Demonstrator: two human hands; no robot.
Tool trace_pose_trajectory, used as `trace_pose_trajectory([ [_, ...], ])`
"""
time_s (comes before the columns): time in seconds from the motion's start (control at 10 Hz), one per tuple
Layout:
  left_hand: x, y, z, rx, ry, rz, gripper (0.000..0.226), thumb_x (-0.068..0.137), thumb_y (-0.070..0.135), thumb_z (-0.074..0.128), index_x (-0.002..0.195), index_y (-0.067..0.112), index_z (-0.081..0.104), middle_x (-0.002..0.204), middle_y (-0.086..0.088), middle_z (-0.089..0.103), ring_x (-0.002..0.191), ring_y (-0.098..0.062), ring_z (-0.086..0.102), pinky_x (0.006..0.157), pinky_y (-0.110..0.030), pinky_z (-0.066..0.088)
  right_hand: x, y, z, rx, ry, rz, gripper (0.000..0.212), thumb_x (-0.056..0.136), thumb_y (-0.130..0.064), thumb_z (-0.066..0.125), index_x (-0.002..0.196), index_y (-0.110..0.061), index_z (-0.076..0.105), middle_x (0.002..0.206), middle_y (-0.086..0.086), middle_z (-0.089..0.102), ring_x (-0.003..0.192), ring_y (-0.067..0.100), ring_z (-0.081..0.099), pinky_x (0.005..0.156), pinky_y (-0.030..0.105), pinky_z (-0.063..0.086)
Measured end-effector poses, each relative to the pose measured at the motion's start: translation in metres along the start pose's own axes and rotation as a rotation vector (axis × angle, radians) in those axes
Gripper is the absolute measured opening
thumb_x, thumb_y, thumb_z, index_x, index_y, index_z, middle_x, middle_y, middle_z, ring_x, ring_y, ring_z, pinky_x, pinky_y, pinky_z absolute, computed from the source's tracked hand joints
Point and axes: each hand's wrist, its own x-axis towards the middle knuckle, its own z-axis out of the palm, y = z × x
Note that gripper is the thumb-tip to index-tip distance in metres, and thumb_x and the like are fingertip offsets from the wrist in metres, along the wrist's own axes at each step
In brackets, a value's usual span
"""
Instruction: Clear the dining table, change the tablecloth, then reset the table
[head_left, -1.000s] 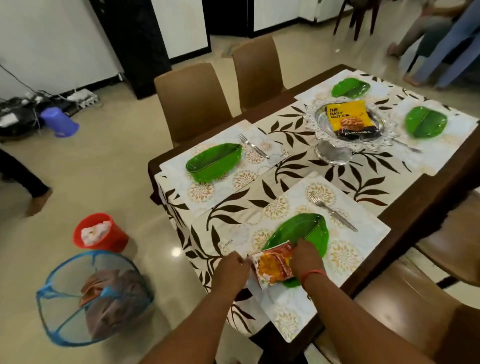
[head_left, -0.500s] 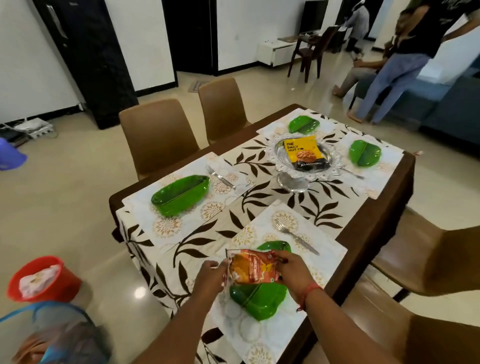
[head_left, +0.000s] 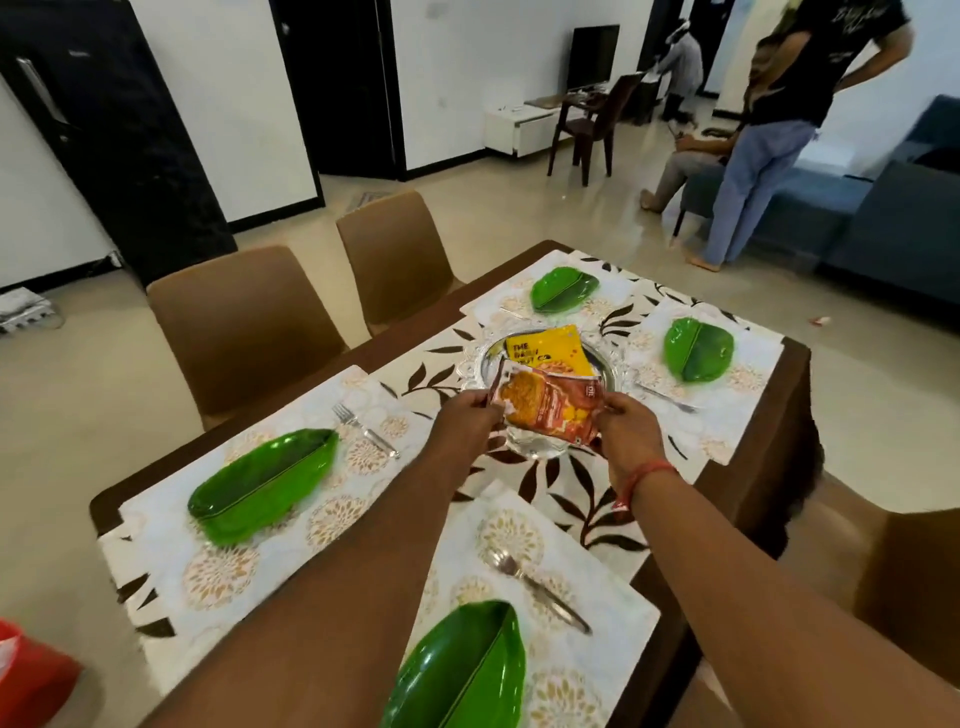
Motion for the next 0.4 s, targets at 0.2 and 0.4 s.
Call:
trace_pose_trajectory([
  [0.2, 0.081, 0.022, 0.039, 0.18, 0.011, 0.062, 0.037, 0.097, 0.026, 0.059, 0.132, 0.016, 0.059, 0.134, -0.011, 0.06, 0.118, -0.025, 0.058, 0.097, -0.042, 0.052, 0.091, -0.014, -0.002, -0.329, -0.02, -0.106, 0.039, 0.081, 0.006, 0.055, 0.113, -0.01, 0.071, 0.103, 0.007, 0.073, 0.094, 0.024, 0.068, 0.082, 0.033, 0.056],
  [0.4, 0.095, 0.007, 0.038, 0.92, 0.096, 0.344, 0.061, 0.101, 0.037, 0.05, 0.156, 0.022, 0.028, 0.157, -0.009, 0.037, 0.143, -0.026, 0.035, 0.11, -0.033, 0.03, 0.115, 0.002, -0.001, -0.575, -0.066, -0.199, 0.04, 0.087, -0.002, 0.053, 0.121, -0.018, 0.068, 0.124, 0.008, 0.066, 0.107, 0.029, 0.061, 0.086, 0.032, 0.047],
])
